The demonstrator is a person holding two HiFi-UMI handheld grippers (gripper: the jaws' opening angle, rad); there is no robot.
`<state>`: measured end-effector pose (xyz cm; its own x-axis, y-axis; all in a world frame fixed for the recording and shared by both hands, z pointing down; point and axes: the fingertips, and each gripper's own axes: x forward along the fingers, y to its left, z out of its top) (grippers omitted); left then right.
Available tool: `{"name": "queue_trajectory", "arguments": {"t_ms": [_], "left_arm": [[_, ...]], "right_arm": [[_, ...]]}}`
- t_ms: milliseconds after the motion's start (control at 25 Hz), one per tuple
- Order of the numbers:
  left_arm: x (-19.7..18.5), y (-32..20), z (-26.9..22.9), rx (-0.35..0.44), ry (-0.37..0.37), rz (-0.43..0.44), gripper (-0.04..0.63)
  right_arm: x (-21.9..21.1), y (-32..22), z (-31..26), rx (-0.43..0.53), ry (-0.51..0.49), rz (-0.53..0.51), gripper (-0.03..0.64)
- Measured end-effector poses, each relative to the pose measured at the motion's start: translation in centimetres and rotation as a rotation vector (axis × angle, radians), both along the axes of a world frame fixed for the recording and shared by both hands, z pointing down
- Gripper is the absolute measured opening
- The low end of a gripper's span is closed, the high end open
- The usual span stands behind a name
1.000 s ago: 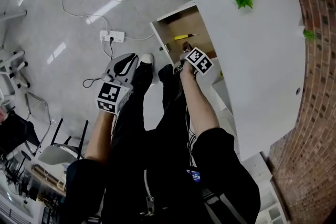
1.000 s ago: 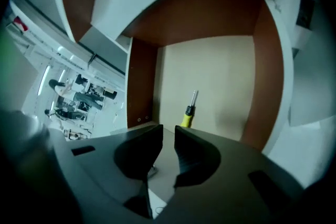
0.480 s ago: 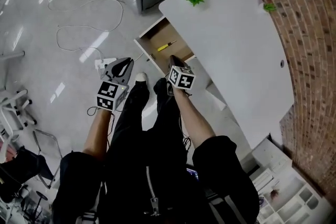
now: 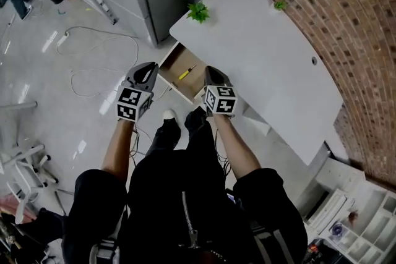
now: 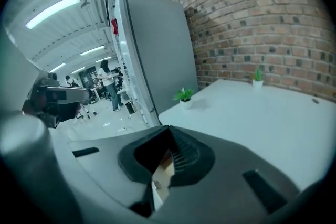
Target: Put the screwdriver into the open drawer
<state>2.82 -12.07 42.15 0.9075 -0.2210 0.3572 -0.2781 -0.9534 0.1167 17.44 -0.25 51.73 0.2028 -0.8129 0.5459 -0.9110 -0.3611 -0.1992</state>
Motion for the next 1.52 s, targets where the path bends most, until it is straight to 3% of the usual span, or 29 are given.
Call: {"name": "queue_trajectory", "arguments": {"t_ms": [360, 640, 1520], "left_arm": [[3.4, -0.6, -8.1, 0.115, 0.109, 0.101, 0.043], [4.2, -0.2, -11.7, 0.157, 0.174, 0.132, 0.043], [4.7, 2.6, -11.3, 0.136, 0.208, 0.198, 0.043]], "right_arm": [[4.2, 1.1, -14.1, 0.210, 0.165, 0.103, 0.009], [4.0, 3.7, -21.0, 0.314, 0.257, 0.147, 0.009], [1.6, 7.0, -21.5, 0.324, 0.322, 0.174, 0.009]]}}
